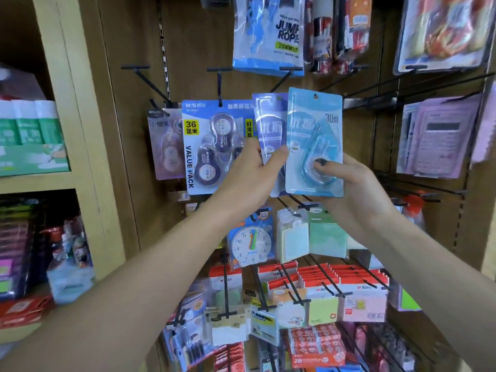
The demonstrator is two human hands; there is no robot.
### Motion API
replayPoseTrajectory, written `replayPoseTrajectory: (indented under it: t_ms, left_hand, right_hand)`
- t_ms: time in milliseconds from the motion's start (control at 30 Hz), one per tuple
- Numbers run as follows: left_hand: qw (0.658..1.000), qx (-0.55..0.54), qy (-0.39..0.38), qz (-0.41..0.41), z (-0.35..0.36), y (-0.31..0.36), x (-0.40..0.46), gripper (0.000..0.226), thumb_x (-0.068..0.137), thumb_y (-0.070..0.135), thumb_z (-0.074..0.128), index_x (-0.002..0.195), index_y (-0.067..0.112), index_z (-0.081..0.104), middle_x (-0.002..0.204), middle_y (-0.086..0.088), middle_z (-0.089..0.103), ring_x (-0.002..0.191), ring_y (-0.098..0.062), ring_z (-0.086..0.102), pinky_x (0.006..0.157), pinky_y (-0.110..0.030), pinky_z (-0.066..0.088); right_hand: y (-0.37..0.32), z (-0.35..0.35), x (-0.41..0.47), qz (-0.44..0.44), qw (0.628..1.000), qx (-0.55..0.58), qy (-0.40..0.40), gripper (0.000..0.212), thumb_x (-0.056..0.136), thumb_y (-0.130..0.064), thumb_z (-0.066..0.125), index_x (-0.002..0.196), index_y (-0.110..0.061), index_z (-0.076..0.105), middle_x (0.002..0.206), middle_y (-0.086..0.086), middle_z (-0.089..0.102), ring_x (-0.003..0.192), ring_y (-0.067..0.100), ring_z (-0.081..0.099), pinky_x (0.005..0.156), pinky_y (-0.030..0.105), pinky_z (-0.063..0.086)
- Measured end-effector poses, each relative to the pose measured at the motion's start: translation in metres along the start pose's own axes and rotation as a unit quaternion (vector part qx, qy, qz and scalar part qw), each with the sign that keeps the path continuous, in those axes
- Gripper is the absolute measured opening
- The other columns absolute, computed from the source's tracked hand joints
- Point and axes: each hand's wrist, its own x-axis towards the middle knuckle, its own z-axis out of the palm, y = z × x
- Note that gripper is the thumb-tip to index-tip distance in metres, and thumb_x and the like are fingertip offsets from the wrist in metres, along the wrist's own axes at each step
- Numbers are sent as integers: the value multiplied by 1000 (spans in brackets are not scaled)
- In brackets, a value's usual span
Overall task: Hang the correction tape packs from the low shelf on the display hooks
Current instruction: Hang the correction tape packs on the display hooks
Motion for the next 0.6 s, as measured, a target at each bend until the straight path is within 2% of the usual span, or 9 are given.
replayPoseTrajectory:
  t_ms: [67,100,200,333,400,467,533,600]
  left_hand:
    - [1000,-2,14,17,5,-1,4,21,108,36,46,92,22,43,68,5,37,39,-1,36,38,-13,28]
    - [1000,-3,22,17,7,-2,7,23,109,33,45,87,26,41,69,5,37,41,-1,36,38,-12,28]
    - [999,-27,36,5,11,-6,15,27,109,27,46,82,24,38,70,3,33,48,-5,31,39,-14,29]
    - [999,-31,40,-6,9,-9,26,22,107,25,48,94,9,43,73,0,33,60,-15,28,54,-29,24]
    - [999,-35,33,-13,7,-10,30,20,107,26,47,96,11,42,76,-2,34,62,-16,27,54,-30,24]
    - [999,-32,29,-19,6,-12,34,23,107,26,47,98,5,44,79,-6,38,64,-17,31,54,-30,25]
    - [999,-38,32,-21,7,-15,39,30,107,26,47,112,-3,50,86,-9,45,70,-19,36,60,-32,29]
    - [998,-44,30,-23,8,-16,41,30,106,27,48,116,-1,52,87,-11,49,74,-19,41,64,-33,31]
  right_hand:
    - [-1,-2,0,0,1000,11,-8,42,97,-5,57,139,-9,59,132,12,72,122,32,68,103,44,54]
    - [-2,-4,0,1,1000,12,-10,42,98,-5,56,140,-8,59,133,13,71,124,33,67,105,45,52]
    - [-3,-4,2,5,1000,5,-11,42,98,-2,55,139,-8,59,135,15,69,127,36,64,109,49,48]
    - [-5,1,6,3,1000,0,9,40,97,-3,57,136,-10,61,133,16,70,126,38,65,113,56,46]
    - [-5,7,8,1,1000,-5,24,41,97,-2,58,137,-10,60,132,16,70,124,36,66,110,56,49]
    - [-4,12,8,-1,999,-12,38,42,97,-2,58,138,-10,60,132,15,71,123,35,67,108,54,52]
    - [-4,15,9,-2,999,-14,46,42,97,-3,60,138,-10,60,132,15,70,123,36,67,105,52,54]
    - [-5,18,9,-3,998,-14,64,42,96,-4,61,138,-10,60,131,15,71,121,35,68,96,46,59]
